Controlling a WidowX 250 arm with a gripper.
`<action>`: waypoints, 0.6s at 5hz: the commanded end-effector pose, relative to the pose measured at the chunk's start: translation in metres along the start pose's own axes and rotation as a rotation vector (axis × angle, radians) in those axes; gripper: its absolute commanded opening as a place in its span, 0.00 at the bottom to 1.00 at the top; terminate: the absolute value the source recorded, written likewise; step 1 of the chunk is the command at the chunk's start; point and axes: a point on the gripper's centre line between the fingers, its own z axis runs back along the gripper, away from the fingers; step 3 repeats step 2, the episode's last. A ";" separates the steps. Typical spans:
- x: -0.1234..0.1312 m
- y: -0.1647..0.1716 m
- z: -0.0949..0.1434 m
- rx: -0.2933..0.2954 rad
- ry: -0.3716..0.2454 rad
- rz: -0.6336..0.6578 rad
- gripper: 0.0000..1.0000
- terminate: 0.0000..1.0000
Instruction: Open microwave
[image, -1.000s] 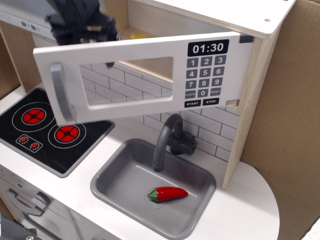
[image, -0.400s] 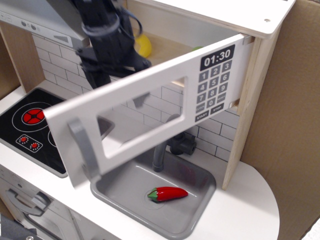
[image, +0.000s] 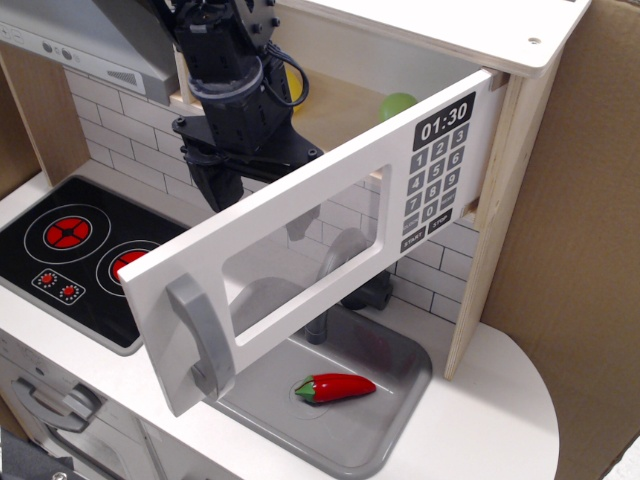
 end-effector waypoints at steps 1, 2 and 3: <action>0.009 0.001 0.019 0.001 -0.052 -0.008 1.00 0.00; 0.009 0.001 0.019 0.001 -0.052 -0.008 1.00 1.00; 0.009 0.001 0.019 0.001 -0.052 -0.008 1.00 1.00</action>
